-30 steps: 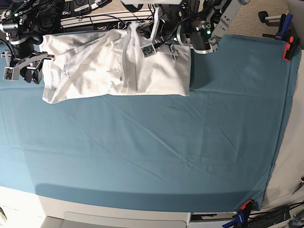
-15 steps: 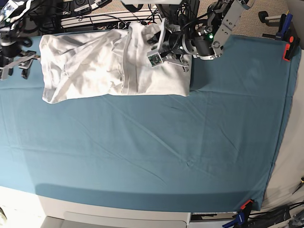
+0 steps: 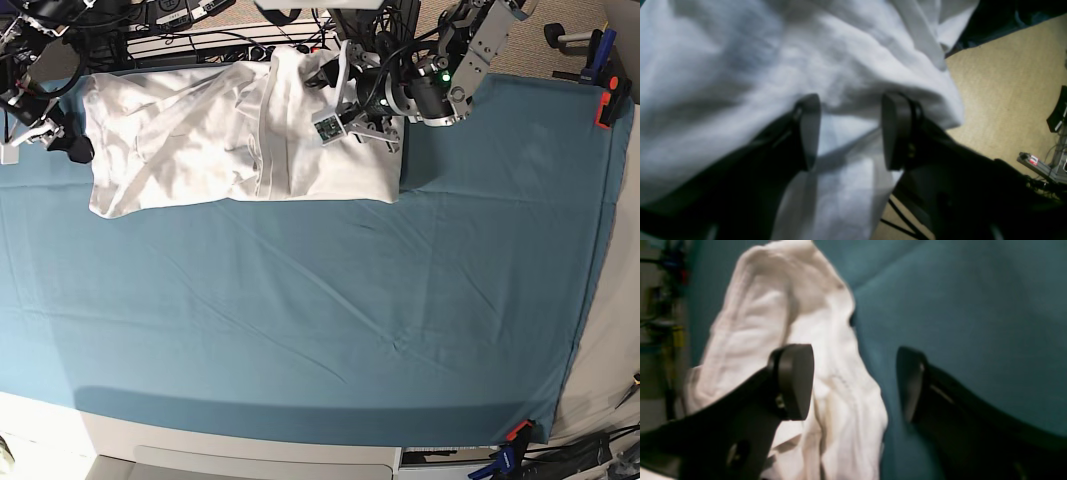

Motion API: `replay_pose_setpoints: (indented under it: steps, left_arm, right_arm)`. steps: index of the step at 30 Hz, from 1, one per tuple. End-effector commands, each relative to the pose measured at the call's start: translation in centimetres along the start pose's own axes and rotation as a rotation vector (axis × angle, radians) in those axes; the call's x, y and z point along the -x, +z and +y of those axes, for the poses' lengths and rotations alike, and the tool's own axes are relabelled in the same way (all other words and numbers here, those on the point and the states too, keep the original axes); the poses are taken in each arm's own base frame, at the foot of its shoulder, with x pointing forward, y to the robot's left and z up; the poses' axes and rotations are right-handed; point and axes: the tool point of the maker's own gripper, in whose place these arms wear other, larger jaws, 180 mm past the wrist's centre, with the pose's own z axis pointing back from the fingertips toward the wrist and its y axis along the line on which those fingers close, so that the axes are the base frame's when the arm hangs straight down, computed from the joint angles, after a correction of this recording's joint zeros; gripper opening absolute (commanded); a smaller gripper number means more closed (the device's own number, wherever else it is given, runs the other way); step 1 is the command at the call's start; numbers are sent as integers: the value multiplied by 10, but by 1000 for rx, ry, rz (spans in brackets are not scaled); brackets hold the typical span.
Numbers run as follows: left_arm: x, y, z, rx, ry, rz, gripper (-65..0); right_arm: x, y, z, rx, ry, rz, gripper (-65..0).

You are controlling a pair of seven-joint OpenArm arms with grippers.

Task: Fold the T-shirt properly

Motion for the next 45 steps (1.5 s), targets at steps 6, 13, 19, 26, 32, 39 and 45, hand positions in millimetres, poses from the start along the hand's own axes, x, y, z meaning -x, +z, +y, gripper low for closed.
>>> replay_pose_setpoints:
  steps: [6,13,19,26,32,39,45]
  left_arm:
    - [-14,4,-1,-1,-8,-55,-342]
    - [-12,4,1,-13,-7,-48,-342]
    - [-13,4,1,-13,-7,-52,-342]
    - [-13,4,2,-17,-9,-52,-342]
    - [-12,4,4,-26,-13,-47,-343]
    - [-7,4,16,-92,-2,-19,-343]
    - [-4,19,47,-222,43,-14,-343]
  right_arm:
    - [-13,-10,27,-130,9,-19,-257]
    - [18,-36,42,-173,32,126,-257]
    - [25,-42,51,-207,28,148,-257]
    - [25,-42,51,-208,28,148,-288]
    - [25,-42,51,-208,28,148,-650]
    - [13,-41,68,-228,109,131,-650]
    - [0,-31,133,-296,374,94,-650]
